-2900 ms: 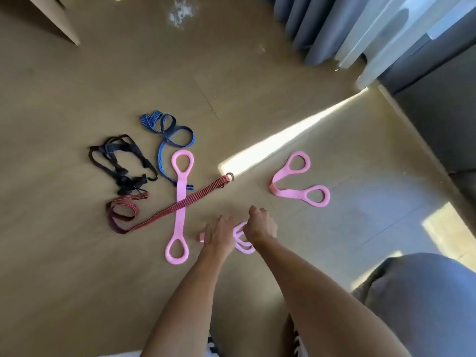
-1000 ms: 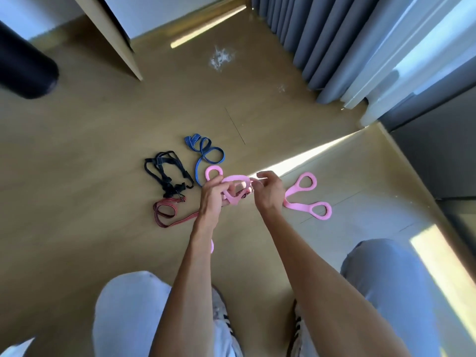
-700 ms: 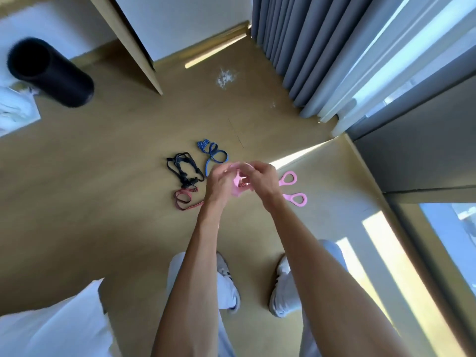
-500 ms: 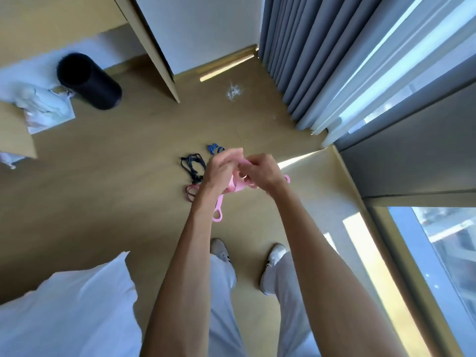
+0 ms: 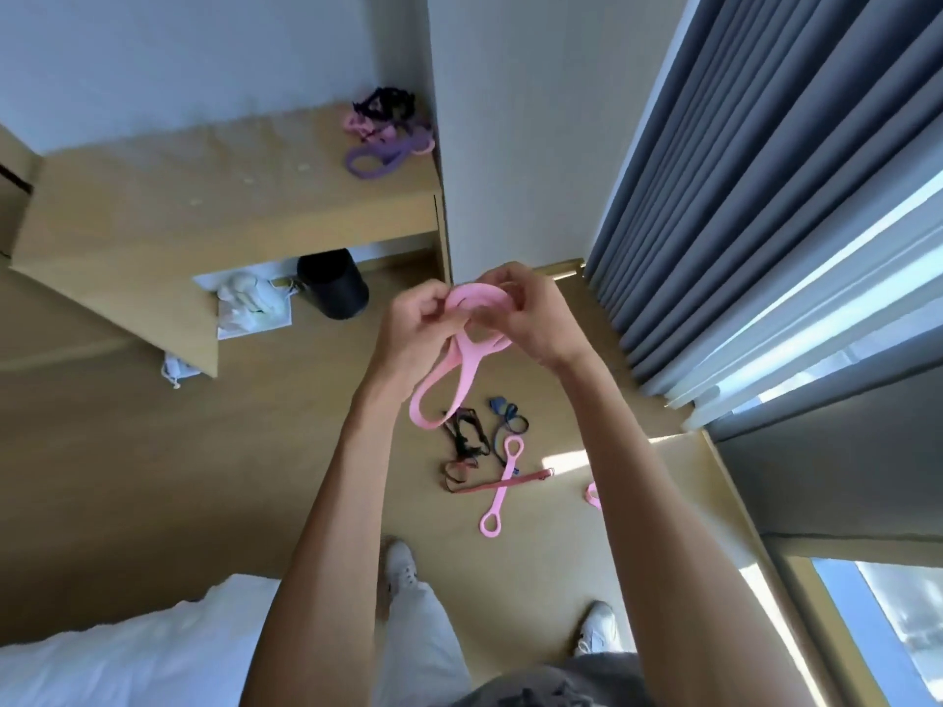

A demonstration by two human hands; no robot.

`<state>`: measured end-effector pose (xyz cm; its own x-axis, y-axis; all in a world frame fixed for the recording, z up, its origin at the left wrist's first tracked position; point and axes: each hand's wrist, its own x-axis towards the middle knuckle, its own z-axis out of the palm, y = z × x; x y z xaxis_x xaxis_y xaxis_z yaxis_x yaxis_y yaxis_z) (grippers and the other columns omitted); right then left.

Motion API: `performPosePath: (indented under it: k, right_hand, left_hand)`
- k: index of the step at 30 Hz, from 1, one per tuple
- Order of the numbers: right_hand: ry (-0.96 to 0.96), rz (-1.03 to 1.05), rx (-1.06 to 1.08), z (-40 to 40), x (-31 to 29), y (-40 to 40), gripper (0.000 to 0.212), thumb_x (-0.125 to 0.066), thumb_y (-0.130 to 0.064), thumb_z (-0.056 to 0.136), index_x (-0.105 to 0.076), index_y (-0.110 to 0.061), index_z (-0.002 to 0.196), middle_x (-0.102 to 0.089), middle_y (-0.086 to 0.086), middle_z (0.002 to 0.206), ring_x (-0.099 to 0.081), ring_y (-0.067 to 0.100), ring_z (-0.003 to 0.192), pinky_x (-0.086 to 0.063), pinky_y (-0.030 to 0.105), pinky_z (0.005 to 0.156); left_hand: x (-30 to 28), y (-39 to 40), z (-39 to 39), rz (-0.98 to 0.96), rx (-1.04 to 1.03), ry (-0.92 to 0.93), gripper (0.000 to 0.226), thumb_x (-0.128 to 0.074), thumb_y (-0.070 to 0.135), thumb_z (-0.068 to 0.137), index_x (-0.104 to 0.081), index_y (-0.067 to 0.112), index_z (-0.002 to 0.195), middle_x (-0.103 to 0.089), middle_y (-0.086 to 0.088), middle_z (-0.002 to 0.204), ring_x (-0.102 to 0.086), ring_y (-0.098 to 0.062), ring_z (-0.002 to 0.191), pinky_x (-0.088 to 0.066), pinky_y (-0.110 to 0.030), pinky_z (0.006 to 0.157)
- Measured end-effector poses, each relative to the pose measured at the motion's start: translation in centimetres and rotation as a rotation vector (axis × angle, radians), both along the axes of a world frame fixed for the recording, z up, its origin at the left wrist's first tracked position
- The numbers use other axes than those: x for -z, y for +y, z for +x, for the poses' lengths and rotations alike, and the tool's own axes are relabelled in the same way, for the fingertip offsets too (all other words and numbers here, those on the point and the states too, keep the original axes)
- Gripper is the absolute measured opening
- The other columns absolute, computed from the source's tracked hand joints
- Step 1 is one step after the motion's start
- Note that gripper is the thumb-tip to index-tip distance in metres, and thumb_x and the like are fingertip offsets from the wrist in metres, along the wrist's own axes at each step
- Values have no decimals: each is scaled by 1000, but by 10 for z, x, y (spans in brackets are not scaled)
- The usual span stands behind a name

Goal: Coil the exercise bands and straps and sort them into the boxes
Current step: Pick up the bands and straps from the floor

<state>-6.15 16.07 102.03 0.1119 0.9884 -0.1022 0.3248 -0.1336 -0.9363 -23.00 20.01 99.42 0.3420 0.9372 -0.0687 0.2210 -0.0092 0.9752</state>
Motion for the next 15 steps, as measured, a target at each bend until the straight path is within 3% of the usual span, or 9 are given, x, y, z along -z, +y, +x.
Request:
performPosePath:
  k: [2, 5, 7, 10, 13, 15]
  right_hand:
    - [-15, 14, 76, -39, 0, 34, 23, -72, -6, 86, -63, 0, 107, -73, 15, 93, -72, 29, 82, -61, 46, 74]
    - [15, 12, 171, -99, 3, 87, 13, -66, -3, 87, -65, 1, 100, -72, 17, 88, -72, 32, 78, -60, 52, 68]
    - [119, 33, 210, -139, -3, 120, 15, -66, -2, 85, -68, -4, 100, -73, 14, 89, -72, 29, 80, -62, 44, 65]
    - [435, -25, 178, -189, -6, 166, 17, -72, -17, 84, -71, -13, 101, -74, 8, 91, -71, 20, 77, -54, 27, 58]
    - [542, -133, 167, -226, 8, 214, 34, -79, -30, 80, -69, -11, 106, -73, 18, 100, -72, 27, 83, -55, 31, 65]
    - [510, -164, 223, -241, 24, 242, 35, -80, -22, 75, -68, -10, 106, -71, 20, 100, -71, 27, 82, -57, 34, 67]
  left_hand:
    - [-6, 36, -39, 10, -35, -51, 3, -69, 13, 88, -70, 11, 90, -73, -11, 84, -65, -23, 74, -51, -37, 68]
    - [-13, 89, -93, -32, -75, -101, 11, -68, 7, 87, -70, 18, 85, -72, 0, 76, -64, -15, 69, -49, -27, 60]
    - [-20, 121, -122, -80, -132, -122, 16, -68, 1, 88, -69, 17, 86, -70, 5, 73, -62, -11, 64, -47, -22, 57]
    - [-26, 173, -154, -213, -248, -243, 13, -66, 2, 91, -69, 13, 97, -72, 0, 83, -66, -15, 72, -53, -30, 61]
    - [-20, 230, -181, -323, -296, -331, 16, -65, 0, 90, -68, 11, 102, -73, -7, 89, -70, -22, 76, -59, -35, 62]
    - [-9, 259, -193, -361, -335, -315, 16, -64, -1, 87, -68, 10, 98, -72, -9, 86, -68, -22, 77, -59, -37, 67]
